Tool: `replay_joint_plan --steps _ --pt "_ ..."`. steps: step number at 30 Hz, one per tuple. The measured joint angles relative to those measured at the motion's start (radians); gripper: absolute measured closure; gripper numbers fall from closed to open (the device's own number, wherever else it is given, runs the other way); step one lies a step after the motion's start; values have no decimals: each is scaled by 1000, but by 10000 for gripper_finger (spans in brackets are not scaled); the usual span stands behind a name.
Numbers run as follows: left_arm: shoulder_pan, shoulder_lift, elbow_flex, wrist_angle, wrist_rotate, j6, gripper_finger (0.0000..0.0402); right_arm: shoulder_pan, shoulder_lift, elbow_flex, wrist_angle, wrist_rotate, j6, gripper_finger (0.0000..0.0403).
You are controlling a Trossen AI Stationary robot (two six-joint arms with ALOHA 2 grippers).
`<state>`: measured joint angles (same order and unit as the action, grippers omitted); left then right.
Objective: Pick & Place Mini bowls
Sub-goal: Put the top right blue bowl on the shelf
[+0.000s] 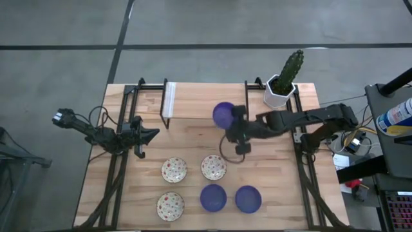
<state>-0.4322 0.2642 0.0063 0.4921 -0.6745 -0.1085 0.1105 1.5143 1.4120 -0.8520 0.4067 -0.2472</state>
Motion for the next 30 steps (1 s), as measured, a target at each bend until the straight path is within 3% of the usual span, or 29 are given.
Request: replay_joint_plan --steps 7,17,30 --pt "0 0 0 0 0 0 401 -161 9 -3 11 -122 -3 394" --pt "0 0 0 0 0 0 401 -330 99 2 31 -191 -46 394" --pt "0 0 0 0 0 0 401 -366 112 19 15 -226 -60 394"
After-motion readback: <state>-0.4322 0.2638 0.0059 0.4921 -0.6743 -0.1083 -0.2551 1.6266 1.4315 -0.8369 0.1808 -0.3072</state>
